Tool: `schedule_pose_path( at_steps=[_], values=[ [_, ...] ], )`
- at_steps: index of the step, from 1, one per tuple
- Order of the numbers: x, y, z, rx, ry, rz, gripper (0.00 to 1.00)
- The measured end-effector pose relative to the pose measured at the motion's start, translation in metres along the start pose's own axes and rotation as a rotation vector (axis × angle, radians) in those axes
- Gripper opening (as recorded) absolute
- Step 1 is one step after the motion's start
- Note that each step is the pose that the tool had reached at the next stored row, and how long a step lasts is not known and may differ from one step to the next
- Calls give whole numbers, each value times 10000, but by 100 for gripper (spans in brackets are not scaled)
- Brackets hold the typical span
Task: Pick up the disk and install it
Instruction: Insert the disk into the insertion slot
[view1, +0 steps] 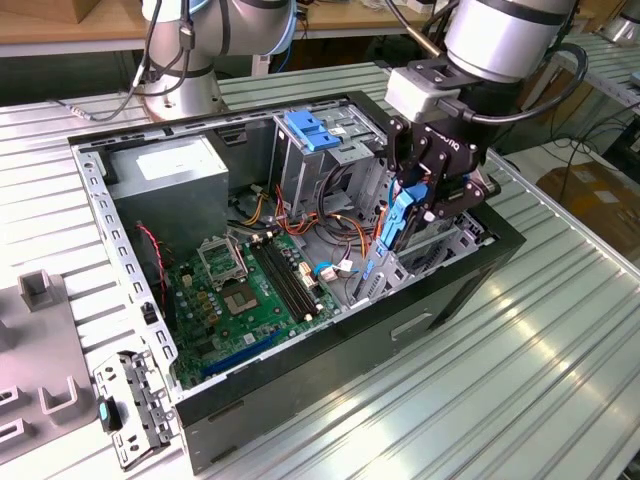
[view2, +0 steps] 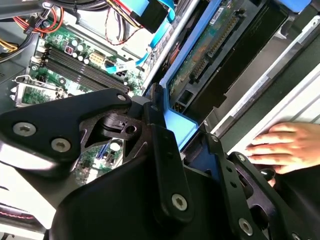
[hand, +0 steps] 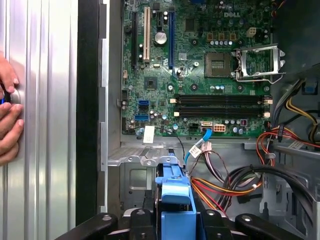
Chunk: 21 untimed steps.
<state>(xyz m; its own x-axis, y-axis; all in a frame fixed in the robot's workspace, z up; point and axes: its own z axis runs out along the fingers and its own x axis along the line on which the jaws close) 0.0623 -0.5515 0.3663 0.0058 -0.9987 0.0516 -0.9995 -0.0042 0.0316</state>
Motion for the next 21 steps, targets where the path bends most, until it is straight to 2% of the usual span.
schedule_pose_path(
  at_steps=[3,8,10,15,21],
  values=[
    [-4,-2,69,6,3,-1,37],
    [-4,-3,70,6,4,-1,38],
    [-4,-3,70,6,5,0,51],
    [-4,-2,69,5,8,0,49],
    [-4,-3,69,5,11,0,12]
  ],
)
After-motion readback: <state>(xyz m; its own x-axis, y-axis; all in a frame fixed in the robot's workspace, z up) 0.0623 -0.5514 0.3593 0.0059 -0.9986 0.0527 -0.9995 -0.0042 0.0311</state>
